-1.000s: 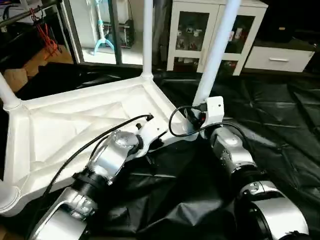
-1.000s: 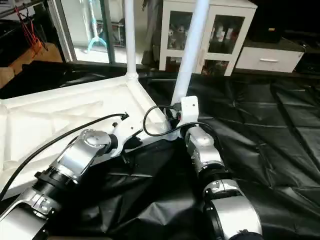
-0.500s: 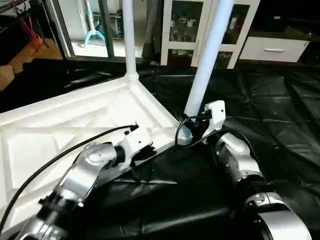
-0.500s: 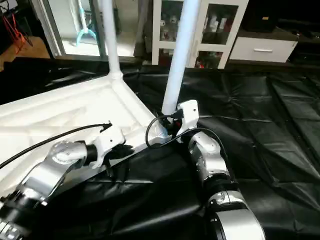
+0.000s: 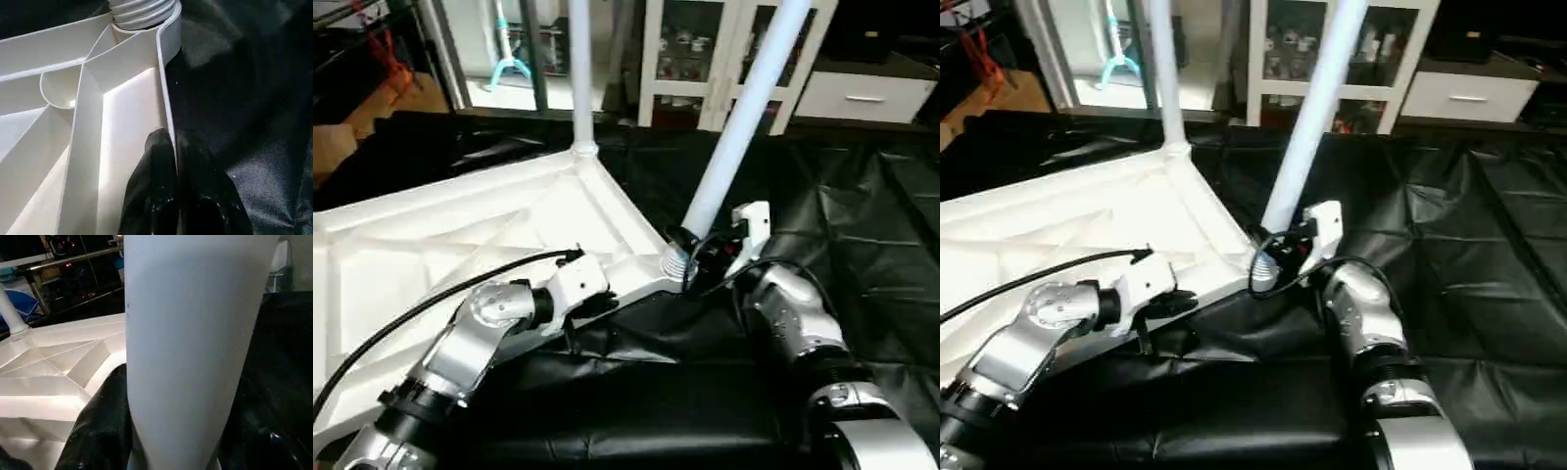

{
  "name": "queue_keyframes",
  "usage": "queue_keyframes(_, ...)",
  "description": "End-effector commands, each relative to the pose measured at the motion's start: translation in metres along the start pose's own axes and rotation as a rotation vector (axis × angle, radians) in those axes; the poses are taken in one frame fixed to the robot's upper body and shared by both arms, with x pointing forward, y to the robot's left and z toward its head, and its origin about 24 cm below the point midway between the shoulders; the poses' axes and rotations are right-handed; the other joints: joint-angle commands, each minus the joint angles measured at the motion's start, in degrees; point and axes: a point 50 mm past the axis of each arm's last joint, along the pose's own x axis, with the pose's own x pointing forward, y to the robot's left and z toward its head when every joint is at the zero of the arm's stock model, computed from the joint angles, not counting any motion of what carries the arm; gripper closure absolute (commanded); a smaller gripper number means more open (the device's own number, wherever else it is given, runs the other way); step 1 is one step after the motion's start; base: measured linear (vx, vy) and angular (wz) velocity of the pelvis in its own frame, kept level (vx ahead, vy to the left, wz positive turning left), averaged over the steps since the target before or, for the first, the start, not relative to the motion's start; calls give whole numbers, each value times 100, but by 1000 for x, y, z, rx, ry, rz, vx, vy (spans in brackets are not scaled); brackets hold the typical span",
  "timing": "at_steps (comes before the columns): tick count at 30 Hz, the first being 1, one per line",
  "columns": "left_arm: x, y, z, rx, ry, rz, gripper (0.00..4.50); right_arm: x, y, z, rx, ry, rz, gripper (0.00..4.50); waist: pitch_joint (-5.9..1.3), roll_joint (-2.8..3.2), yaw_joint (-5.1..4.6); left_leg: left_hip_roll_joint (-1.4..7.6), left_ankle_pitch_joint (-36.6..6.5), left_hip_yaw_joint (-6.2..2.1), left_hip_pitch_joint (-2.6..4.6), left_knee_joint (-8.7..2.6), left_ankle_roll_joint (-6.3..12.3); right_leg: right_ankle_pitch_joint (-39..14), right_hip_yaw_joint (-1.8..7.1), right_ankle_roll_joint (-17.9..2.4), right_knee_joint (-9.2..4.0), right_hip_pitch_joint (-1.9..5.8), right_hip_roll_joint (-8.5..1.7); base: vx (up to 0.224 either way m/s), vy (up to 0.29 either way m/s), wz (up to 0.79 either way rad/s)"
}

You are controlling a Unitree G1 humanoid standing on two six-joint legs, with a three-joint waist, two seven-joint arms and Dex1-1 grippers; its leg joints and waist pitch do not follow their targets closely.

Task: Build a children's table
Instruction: Insert table leg to table base

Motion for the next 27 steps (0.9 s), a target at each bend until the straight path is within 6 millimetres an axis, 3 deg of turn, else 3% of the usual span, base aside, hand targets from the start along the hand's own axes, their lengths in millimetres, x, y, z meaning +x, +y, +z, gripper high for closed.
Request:
queue_keyframes(1, 6, -17, -6, 29, 23, -124, 450, -24, -12, -15, 22, 88, -51, 263, -259, -71, 63, 552, 315, -254, 114, -364, 849, 753, 247, -1691, -192, 199, -424, 0, 0, 0)
queue_keyframes(2, 6, -17, -6, 29, 22, -121, 450, -26, -11, -16, 19, 97, -34, 263, -253, -12, 118, 550, 352, -255, 138, -362, 805, 796, 245, -1648, -189, 183, -408, 0, 0, 0)
queue_keyframes(3, 5, -19, -6, 28, 18, -124, 450, -29, -9, -18, 25, 110, -8, 263, -247, -43, 124, 550, 409, -259, 137, -367, 797, 905, 242, -1640, -174, 185, -386, 0, 0, 0)
queue_keyframes(4, 3, -21, -4, 12, 0, -134, 450, -32, -8, -20, 43, 121, 5, 263, -248, 1, 150, 546, 440, -264, 144, -367, 784, 933, 238, -1635, -170, 182, -387, 0, 0, 0)
queue_keyframes(6, 1, -22, -1, -3, -40, -148, 450, -37, -9, -23, 56, 156, 18, 263, -236, 26, 187, 544, 394, -257, 152, -375, 749, 931, 240, -1626, -180, 173, -376, 0, 0, 0)
queue_keyframes(7, 0, -23, 0, -4, -55, -153, 450, -41, -10, -27, 70, 174, 1, 263, -233, 82, 210, 532, 254, -261, 145, -386, 654, 838, 242, -1645, -180, 181, -384, 0, 0, 0)
queue_keyframes(8, 0, -23, 1, -2, -64, -156, 450, -43, -12, -30, 81, 188, -13, 263, -226, 46, 194, 535, 193, -252, 153, -393, 615, 775, 239, -1641, -205, 169, -367, 0, 0, 0)
queue_keyframes(10, 0, -23, 1, 3, -68, -155, 450, -48, -19, -30, 164, 137, -115, 263, -222, 45, 194, 535, -12, -253, 157, -411, 487, 627, 248, -1653, -220, 183, -372, 0, 0, 0)
queue_keyframes(11, 0, -21, 2, 8, -69, -153, 450, -50, -24, -27, 237, 75, -188, 263, -227, 17, 201, 535, -47, -259, 147, -414, 451, 637, 253, -1666, -215, 199, -378, 0, 0, 0)
queue_keyframes(13, -1, -20, 3, 9, -72, -144, 450, -50, -23, -26, 250, 57, -189, 263, -232, 50, 217, 534, 4, -267, 146, -414, 441, 741, 257, -1669, -201, 203, -386, 0, 0, 0)
queue_keyframes(19, -3, -15, 5, 22, -71, -153, 450, -48, -11, -25, 224, 116, -29, 263, -254, 31, 230, 507, 394, -263, 136, -370, 600, 1116, 238, -1654, -163, 214, -374, 0, 0, 0)
queue_keyframes(21, -2, -15, 6, 24, -72, -157, 450, -53, -11, -32, 227, 211, 7, 263, -254, 35, 241, 506, 452, -267, 139, -363, 640, 1113, 231, -1657, -162, 216, -372, 0, 0, 0)
queue_keyframes(22, -2, -15, 7, 25, -72, -158, 450, -56, -12, -35, 209, 238, 11, 263, -252, -19, 264, 513, 421, -262, 131, -358, 668, 1023, 228, -1675, -157, 214, -389, 0, 0, 0)
queue_keyframes(24, -2, -15, 7, 32, -70, -170, 450, -57, -14, -35, 158, 260, 19, 263, -234, 5, 295, 525, 290, -255, 139, -369, 624, 803, 232, -1647, -181, 196, -403, 0, 0, 0)
queue_keyframes(27, -2, -17, 7, 26, -74, -190, 450, -59, -13, -35, 46, 313, 75, 263, -234, -6, 321, 527, 184, -252, 148, -374, 523, 689, 237, -1618, -186, 195, -402, 0, 0, 0)
